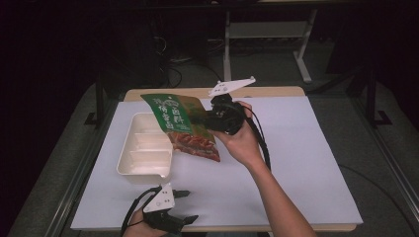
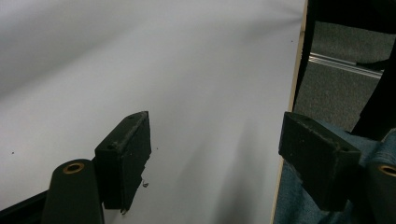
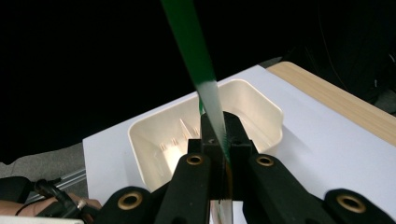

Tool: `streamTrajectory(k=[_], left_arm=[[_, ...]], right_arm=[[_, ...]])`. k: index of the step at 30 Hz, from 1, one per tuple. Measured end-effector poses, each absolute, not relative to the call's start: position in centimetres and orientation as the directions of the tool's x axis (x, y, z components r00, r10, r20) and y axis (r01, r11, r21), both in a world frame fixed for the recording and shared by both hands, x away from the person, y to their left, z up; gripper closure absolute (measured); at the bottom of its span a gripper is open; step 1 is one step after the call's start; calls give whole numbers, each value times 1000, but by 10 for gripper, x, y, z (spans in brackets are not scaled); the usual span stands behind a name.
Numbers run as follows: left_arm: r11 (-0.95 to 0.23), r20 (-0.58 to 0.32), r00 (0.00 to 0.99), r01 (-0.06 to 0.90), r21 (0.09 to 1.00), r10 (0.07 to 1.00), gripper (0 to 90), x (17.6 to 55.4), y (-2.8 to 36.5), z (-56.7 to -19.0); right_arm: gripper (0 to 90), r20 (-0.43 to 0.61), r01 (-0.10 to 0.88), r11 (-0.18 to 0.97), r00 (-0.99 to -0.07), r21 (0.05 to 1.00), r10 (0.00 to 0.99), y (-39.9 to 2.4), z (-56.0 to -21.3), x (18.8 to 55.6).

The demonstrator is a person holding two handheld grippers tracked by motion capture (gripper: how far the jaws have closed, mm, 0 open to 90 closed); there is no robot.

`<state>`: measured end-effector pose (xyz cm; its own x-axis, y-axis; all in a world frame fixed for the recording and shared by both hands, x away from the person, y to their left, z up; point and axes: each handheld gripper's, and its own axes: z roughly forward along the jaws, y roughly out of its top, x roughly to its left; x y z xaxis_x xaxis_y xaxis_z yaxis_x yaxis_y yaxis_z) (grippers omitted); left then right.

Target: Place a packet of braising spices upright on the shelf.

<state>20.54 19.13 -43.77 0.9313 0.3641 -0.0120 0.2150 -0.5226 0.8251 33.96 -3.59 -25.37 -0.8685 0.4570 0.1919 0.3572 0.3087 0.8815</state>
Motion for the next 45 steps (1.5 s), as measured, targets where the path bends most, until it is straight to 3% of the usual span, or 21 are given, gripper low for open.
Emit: streamTrajectory(k=[25,45], left_arm=[[-525,3,933,200,827,360,249,204,195,-439],[-529,7,937,192,827,350,248,201,193,-441]], right_arm=[[894,201,314,302,-914,900,351,29,-252,344],[894,218,318,299,-921,900,322,61,-264,350]])
